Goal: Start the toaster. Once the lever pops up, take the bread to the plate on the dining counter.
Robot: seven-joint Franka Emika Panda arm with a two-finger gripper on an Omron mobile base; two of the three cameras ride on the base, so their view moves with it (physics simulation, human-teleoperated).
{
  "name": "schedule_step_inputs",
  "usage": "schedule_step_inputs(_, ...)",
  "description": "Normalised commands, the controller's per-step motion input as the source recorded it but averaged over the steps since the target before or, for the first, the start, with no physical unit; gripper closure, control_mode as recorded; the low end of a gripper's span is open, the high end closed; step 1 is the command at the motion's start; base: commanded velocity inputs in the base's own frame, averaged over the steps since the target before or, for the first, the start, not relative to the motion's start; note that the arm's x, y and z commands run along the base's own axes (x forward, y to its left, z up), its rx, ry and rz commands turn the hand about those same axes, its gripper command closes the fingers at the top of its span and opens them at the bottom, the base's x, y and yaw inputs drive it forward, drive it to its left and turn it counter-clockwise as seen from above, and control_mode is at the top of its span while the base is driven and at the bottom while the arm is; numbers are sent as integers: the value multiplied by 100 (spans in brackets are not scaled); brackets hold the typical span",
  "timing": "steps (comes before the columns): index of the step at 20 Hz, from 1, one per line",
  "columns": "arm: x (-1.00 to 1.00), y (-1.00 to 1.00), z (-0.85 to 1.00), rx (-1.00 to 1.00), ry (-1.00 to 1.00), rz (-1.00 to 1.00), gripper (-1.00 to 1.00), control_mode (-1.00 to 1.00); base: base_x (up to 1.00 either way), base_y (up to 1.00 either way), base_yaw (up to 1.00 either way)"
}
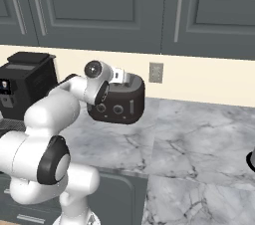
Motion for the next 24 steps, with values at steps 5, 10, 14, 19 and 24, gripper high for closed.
schedule_step_inputs(5,4,0,-8,0,0,0,-100,-100,0,0,0)
schedule_step_inputs(10,7,-1,-9,1,0,0,-100,-100,0,0,0)
schedule_step_inputs(14,7,-7,-13,4,0,0,-100,-100,0,0,0)
schedule_step_inputs(19,11,-14,-9,3,0,0,-100,-100,0,0,0)
schedule_step_inputs(24,21,-6,-8,1,0,0,-100,-100,0,0,0)
